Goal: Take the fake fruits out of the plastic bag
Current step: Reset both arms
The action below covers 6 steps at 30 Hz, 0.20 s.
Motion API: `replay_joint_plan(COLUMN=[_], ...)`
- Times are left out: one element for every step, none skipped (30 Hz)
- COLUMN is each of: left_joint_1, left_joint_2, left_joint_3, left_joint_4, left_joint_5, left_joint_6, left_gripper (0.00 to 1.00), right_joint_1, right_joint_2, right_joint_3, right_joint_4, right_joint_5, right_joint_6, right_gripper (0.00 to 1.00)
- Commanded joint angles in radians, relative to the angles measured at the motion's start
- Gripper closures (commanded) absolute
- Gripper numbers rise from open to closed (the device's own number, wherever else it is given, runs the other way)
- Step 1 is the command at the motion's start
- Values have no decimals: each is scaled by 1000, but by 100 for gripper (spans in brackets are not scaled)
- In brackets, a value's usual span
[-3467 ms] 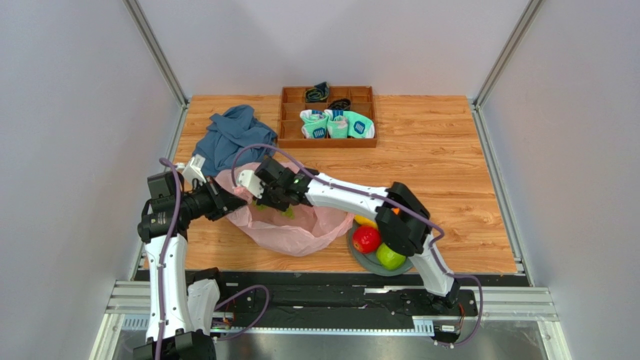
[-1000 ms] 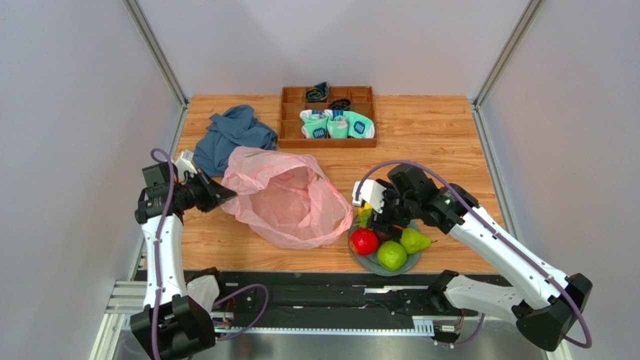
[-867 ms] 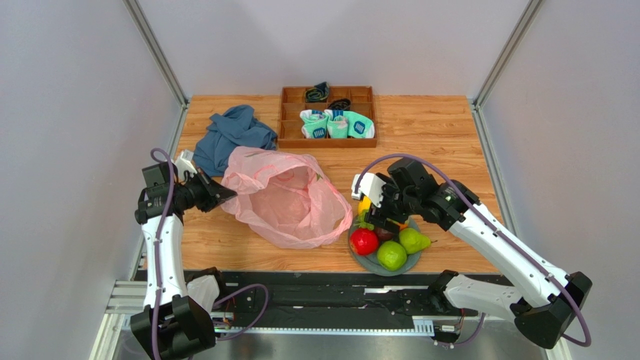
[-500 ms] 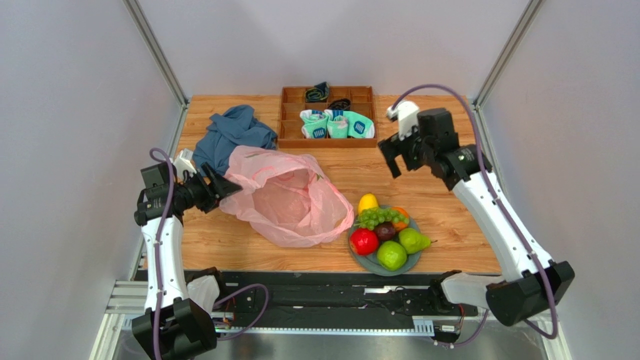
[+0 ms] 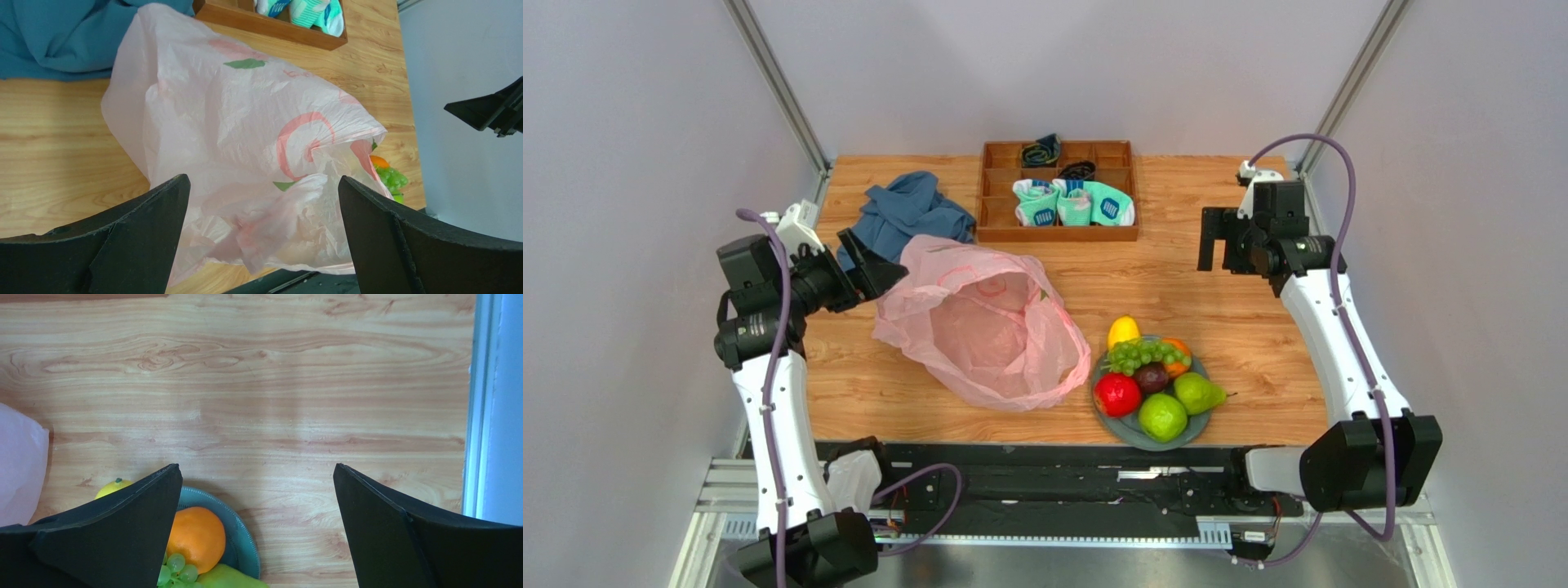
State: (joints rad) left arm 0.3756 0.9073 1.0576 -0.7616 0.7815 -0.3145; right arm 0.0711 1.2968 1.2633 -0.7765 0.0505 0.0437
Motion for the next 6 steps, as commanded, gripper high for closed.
replay_joint_plan(left_joint_1=[9, 9, 9, 9, 9, 11], left_joint_2=[-15, -15, -12, -11, -10, -8], left_joint_3=[83, 93, 102, 122, 131, 140], left_joint_4=[-33, -39, -54, -64, -74, -91], left_joint_5=[-5, -5, -8, -13, -19, -21], left_joint_6=[98, 106, 115, 130, 140, 147], left_gripper=[1, 1, 1, 1, 1, 1], right_joint_1=[3, 2, 2, 1, 1, 1], right_joint_2=[-70, -76, -82, -83, -85, -88], right_joint_3=[-47, -56, -64, -67, -68, -71], right_joint_4=[55, 63, 75, 77, 80, 91], right_joint_5=[-31, -35, -37, -37, -37, -35], right_joint_6=[73, 70, 67, 68, 71, 74], right_gripper=[0, 0, 0, 0, 0, 0])
